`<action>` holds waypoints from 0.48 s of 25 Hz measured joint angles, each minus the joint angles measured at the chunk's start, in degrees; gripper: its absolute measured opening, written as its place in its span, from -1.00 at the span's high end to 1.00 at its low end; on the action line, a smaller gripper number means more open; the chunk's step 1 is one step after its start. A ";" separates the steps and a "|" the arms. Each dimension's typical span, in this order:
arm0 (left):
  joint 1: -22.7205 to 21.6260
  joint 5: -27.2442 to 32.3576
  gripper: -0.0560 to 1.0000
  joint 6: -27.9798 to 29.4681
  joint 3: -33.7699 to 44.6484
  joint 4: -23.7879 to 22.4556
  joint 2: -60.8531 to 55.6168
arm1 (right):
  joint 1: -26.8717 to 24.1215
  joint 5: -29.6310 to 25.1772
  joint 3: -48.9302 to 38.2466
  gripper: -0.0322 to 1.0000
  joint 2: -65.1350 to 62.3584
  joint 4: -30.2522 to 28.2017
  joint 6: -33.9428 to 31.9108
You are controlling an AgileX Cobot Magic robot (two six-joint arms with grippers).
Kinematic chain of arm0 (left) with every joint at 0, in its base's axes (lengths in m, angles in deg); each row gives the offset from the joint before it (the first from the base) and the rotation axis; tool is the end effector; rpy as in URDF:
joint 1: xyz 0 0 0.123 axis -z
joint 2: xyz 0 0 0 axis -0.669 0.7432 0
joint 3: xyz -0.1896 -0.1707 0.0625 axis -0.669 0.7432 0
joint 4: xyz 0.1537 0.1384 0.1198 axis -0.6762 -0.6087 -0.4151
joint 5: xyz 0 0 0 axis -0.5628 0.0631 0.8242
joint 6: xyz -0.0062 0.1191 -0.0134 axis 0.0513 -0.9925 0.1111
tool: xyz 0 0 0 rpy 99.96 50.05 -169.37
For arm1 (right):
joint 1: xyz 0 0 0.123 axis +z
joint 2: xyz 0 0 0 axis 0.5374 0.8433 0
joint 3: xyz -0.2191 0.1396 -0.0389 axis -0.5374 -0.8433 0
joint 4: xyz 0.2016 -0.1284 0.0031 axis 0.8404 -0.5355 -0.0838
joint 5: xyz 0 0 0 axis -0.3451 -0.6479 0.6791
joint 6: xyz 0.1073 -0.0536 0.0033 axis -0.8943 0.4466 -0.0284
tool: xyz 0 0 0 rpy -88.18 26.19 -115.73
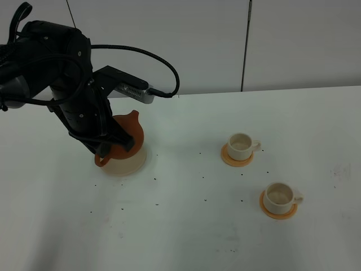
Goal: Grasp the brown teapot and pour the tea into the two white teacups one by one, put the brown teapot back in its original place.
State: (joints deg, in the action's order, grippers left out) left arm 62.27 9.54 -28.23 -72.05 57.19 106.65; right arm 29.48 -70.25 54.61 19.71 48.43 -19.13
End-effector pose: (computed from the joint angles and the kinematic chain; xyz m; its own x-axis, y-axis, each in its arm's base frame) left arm 0.3768 -0.1232 0.2142 -0.8066 0.5654 -0.1722 0.5407 0.8236 0.1715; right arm 0.0392 0.0081 0.2511 -0.5185 0.0403 -0.8541 -0.0121 0.9984 0.0545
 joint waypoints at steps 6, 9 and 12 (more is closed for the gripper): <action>0.00 0.00 0.56 -5.15 0.00 0.00 0.00 | 0.00 0.00 0.00 0.47 0.00 0.00 0.00; 0.00 0.00 0.56 -9.36 0.00 0.00 0.00 | 0.00 0.00 0.00 0.47 0.00 0.00 0.00; 0.00 0.00 0.56 -14.81 0.00 0.00 0.00 | 0.00 0.00 0.00 0.47 0.00 0.00 -0.08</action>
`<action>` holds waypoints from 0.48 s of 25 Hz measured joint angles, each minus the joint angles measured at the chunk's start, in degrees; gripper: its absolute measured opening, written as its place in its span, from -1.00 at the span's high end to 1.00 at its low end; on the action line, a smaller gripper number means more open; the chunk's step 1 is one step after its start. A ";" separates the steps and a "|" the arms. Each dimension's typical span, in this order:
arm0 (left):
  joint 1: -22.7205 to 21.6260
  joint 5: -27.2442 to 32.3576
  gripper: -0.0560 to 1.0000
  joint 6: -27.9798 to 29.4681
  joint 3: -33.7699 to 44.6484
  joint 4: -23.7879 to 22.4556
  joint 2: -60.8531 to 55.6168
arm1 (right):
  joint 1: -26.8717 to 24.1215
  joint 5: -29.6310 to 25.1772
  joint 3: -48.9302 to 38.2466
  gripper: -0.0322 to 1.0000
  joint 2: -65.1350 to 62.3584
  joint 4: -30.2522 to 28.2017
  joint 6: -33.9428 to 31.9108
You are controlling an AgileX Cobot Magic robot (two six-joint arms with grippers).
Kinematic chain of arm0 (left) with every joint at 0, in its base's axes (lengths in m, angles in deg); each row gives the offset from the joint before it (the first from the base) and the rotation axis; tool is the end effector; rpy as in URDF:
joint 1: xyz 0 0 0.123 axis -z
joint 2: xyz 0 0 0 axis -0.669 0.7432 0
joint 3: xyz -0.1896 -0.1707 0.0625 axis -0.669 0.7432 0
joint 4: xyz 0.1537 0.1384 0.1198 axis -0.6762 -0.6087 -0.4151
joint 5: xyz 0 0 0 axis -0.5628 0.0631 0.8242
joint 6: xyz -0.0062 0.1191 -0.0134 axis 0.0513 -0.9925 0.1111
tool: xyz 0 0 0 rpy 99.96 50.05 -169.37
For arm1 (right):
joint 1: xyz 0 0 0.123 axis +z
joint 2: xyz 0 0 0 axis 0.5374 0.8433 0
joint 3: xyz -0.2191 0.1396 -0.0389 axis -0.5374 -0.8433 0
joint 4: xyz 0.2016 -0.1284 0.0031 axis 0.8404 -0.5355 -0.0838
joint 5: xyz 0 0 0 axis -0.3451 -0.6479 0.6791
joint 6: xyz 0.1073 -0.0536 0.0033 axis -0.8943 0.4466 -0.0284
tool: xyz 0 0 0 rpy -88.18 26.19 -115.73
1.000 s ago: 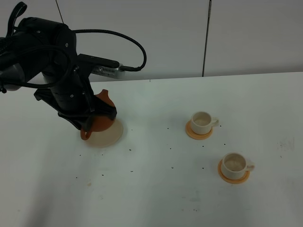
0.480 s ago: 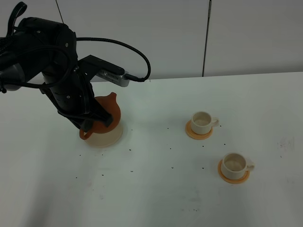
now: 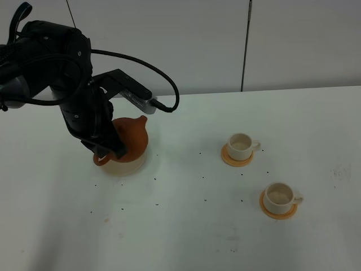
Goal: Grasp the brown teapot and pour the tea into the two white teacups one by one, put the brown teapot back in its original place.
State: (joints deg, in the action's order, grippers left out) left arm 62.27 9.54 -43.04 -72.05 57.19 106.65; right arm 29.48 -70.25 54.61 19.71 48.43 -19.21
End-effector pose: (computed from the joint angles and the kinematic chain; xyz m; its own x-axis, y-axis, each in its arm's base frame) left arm 0.3768 -0.1232 0.2142 -0.6416 0.7572 -0.1227 0.7289 0.6517 0.2098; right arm 0.0392 0.0081 0.2511 -0.5186 0.0417 -0.8540 -0.0114 0.9984 0.0557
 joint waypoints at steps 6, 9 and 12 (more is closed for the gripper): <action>0.00 0.00 0.56 -10.68 0.00 0.00 0.00 | 0.00 0.00 0.00 0.47 0.00 0.00 0.06; 0.00 0.00 0.56 -13.02 0.00 0.00 0.00 | 0.00 0.00 0.00 0.47 0.00 0.00 0.06; 0.00 0.00 0.56 -13.65 0.00 0.00 0.00 | 0.00 0.00 0.00 0.47 0.00 0.00 0.06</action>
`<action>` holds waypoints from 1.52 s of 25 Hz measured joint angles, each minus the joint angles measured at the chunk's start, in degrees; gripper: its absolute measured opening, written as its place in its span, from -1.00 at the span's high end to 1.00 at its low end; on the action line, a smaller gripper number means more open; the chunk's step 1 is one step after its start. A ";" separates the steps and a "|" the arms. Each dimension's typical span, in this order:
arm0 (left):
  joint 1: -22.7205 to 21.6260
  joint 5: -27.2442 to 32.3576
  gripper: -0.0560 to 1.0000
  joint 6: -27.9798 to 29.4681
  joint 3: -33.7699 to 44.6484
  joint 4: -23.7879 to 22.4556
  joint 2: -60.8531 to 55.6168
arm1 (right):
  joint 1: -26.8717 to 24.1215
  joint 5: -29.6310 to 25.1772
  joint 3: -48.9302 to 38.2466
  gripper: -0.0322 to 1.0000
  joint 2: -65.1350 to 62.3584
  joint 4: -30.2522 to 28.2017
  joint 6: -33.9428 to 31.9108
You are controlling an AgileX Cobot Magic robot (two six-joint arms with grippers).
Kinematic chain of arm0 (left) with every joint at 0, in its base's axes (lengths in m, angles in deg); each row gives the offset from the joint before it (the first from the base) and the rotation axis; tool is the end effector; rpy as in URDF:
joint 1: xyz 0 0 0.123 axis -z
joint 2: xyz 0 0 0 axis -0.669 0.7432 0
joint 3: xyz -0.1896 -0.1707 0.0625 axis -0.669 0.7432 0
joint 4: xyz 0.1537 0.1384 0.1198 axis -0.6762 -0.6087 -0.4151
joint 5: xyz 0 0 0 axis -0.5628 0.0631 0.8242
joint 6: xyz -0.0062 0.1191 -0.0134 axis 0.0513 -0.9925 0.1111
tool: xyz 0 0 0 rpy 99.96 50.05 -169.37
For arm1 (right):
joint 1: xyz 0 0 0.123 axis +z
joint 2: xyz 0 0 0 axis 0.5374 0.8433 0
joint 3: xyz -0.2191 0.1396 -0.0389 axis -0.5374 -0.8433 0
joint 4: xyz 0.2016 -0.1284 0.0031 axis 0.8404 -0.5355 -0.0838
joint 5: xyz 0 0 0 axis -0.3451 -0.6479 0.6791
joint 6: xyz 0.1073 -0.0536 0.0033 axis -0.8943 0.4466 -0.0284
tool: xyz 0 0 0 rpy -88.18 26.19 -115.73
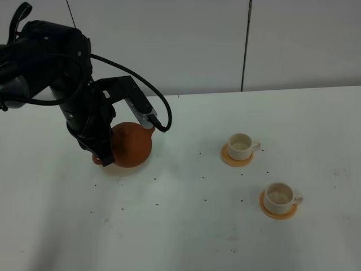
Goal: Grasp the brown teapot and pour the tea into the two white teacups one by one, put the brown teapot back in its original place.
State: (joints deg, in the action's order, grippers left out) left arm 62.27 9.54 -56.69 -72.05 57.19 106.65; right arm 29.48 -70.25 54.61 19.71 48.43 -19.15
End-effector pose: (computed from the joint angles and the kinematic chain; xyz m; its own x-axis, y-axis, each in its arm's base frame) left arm 0.3768 -0.1232 0.2142 -0.4515 0.8896 -0.0697 0.8597 0.4546 0.2329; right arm 0.0392 0.0081 0.2511 -0.5185 0.0407 -0.8541 -0.0119 0.9984 0.0548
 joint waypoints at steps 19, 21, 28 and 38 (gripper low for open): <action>0.00 0.00 0.56 -11.81 0.00 -0.01 0.00 | 0.00 0.00 0.00 0.47 0.00 0.00 -0.06; 0.00 0.00 0.56 -14.17 0.00 -0.01 0.00 | 0.00 0.00 0.00 0.47 0.00 0.00 -0.06; 0.00 0.00 0.56 -17.44 0.00 -0.01 0.00 | 0.00 0.00 0.00 0.47 0.00 0.00 0.00; 0.00 -0.40 0.56 -19.91 0.00 -0.06 0.00 | 0.00 0.00 0.00 0.47 0.00 0.00 0.00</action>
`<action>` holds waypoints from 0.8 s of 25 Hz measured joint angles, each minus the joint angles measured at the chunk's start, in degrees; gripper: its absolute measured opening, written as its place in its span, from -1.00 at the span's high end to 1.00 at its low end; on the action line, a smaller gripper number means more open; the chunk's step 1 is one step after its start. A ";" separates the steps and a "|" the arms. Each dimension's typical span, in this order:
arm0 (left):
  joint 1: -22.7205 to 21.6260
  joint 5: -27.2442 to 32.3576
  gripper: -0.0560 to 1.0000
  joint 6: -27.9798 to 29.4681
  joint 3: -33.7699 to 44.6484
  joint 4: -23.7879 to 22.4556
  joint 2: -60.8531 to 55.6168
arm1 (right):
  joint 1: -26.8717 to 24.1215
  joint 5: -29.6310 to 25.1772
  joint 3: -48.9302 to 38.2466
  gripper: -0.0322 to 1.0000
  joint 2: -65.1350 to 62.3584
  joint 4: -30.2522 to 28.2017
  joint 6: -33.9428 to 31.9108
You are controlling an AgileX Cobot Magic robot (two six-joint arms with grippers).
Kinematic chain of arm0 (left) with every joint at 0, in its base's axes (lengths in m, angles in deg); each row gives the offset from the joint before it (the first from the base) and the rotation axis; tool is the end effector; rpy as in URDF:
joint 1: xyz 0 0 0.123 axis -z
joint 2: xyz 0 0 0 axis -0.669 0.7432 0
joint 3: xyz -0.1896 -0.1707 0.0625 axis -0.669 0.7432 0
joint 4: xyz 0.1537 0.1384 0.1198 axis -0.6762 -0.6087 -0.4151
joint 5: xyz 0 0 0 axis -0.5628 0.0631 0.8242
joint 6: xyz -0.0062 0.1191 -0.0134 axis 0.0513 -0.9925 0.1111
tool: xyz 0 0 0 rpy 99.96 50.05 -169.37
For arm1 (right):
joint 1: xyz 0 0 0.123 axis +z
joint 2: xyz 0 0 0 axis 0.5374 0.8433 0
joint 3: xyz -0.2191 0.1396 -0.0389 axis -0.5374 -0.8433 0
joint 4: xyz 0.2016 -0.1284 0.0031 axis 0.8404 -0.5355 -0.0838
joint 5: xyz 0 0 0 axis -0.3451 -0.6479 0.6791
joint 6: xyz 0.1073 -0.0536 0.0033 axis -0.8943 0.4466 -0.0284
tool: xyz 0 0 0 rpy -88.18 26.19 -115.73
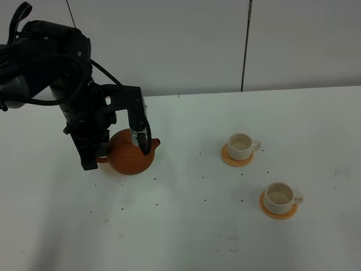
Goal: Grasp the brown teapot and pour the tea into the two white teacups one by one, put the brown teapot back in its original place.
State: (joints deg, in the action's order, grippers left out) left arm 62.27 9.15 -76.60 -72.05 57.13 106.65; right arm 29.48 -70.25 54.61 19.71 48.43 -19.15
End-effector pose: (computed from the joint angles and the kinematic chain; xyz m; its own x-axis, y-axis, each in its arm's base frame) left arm 0.3776 -0.1234 0.2144 -0.1307 0.9914 0.0114 0.9606 0.1238 0.2489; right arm 0.0392 0.0081 0.2511 -0.5185 0.0407 -0.8541 -0.0119 0.9984 0.0548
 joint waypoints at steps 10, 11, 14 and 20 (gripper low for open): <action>0.00 0.30 0.56 -2.11 -5.55 0.38 1.98 | 0.00 0.00 0.00 0.47 0.00 0.00 -0.06; 0.00 0.43 0.56 -2.16 -6.89 0.91 2.65 | 0.00 0.00 0.00 0.47 0.00 0.00 -0.06; 0.00 0.42 0.56 -2.83 -9.76 1.73 5.21 | 0.00 0.00 0.00 0.47 0.00 0.00 -0.06; 0.00 0.42 0.56 -5.29 -13.64 2.86 10.99 | 0.00 0.00 0.00 0.47 0.00 0.00 -0.01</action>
State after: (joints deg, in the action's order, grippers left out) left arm 62.27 9.57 -81.89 -85.69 59.99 117.64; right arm 29.48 -70.25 54.61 19.71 48.43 -19.15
